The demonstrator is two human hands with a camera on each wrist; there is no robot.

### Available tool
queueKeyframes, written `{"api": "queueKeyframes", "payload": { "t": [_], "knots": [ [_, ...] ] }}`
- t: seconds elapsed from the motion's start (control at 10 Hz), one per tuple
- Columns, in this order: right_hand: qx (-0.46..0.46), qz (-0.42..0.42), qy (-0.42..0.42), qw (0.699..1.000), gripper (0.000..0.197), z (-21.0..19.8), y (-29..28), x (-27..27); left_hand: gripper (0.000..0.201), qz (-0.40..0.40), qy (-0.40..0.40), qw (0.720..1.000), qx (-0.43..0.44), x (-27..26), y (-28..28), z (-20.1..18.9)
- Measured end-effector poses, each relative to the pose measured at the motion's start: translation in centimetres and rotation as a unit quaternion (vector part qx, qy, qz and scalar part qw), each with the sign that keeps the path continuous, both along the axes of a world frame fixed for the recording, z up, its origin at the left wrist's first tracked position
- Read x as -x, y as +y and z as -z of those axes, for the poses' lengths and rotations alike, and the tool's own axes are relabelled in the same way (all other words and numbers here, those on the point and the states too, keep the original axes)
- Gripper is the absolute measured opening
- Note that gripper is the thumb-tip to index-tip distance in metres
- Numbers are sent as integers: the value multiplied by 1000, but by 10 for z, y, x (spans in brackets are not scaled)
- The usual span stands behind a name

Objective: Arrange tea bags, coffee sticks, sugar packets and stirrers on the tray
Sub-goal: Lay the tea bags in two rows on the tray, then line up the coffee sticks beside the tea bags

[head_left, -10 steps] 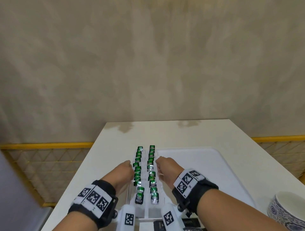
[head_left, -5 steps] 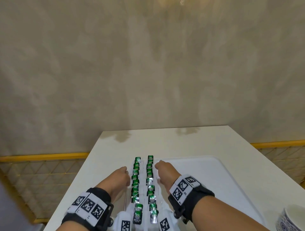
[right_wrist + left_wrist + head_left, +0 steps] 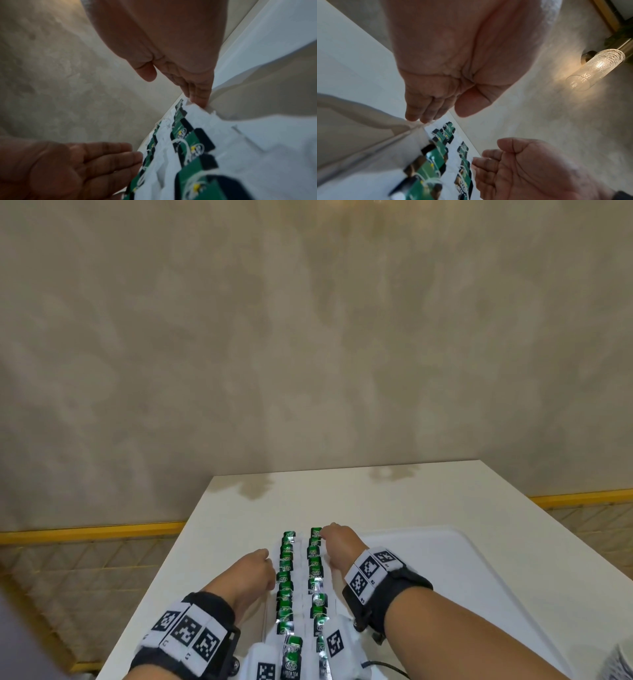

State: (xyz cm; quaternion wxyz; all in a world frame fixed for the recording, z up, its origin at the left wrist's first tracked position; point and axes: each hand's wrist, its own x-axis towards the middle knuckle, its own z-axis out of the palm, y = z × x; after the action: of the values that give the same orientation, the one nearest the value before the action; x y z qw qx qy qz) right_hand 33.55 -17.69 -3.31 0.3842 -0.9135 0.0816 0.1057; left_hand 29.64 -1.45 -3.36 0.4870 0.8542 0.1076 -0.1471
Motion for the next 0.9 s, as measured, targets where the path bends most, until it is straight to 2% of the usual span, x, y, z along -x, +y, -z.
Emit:
{"api": "queueKeyframes", "payload": {
  "t": [0.1, 0.2, 0.3, 0.4, 0.5, 0.6, 0.8, 0.9],
  "knots": [
    [28, -39, 0, 999, 30, -8, 0, 5, 48, -2, 8, 1000, 11, 3, 4, -2],
    [30, -47, 7, 998, 18, -27, -8, 24, 41, 7, 24, 998, 55, 17, 8, -13],
    [-93, -10, -2, 996, 36, -33, -21, 38, 27, 14, 34, 995, 92, 37, 9, -29],
    [-266, 22, -2, 964, 44, -44, -30, 65, 35, 39, 10, 994, 98, 62, 7, -47],
    [-338, 45, -12, 940, 45, -59, -39, 97, 60, 54, -25, 995, 75, 97, 3, -67],
    [-336, 40, -6, 941, 47, -71, -45, 136, 55, 61, -46, 994, 81, 132, 5, -74],
    [-174, -38, -40, 983, 49, -87, -57, 236, 25, 62, -88, 989, 98, 210, 7, -89],
    [-72, -101, -63, 990, 49, -91, -61, 271, 22, 71, -104, 990, 61, 238, 1, -89]
  ]
}}
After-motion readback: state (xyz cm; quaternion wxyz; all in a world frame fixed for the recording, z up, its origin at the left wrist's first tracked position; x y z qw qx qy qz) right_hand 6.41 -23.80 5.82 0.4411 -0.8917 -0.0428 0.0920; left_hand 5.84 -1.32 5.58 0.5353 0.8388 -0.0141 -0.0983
